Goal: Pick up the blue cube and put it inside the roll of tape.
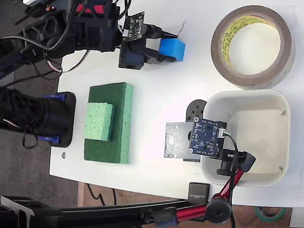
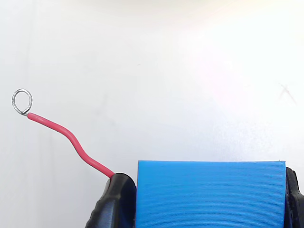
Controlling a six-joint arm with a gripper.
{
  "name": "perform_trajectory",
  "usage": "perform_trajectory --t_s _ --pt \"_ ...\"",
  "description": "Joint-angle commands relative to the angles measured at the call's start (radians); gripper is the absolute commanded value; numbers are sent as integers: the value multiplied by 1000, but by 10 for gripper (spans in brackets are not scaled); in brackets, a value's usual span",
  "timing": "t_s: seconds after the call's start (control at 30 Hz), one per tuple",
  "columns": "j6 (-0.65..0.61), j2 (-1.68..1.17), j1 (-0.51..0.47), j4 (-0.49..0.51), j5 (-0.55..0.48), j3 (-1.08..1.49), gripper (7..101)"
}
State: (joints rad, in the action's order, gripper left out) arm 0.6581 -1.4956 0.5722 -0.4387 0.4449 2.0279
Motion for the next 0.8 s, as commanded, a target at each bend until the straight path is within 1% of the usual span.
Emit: perform_trajectory --t_s 0.03,0.1,0.13,0.23,0.3,0.37,0.5,0.57,0.7,0.8 --pt "-3 -5 0 2 5 -5 368" --pt "-11 -9 0 2 6 -11 317" --pt "-20 -12 -2 -2 6 -20 306" --pt "-80 -20 -25 -54 -5 -103 301" --pt "-130 -9 -48 -106 -26 -195 298" --pt "-186 5 -78 -130 -54 -278 298" --pt "-281 58 -155 -109 -138 -394 298" --pt "-318 98 -184 -103 -158 -453 298" --pt "-356 186 -238 -97 -206 -555 298" --pt "-370 236 -279 -46 -264 -580 298"
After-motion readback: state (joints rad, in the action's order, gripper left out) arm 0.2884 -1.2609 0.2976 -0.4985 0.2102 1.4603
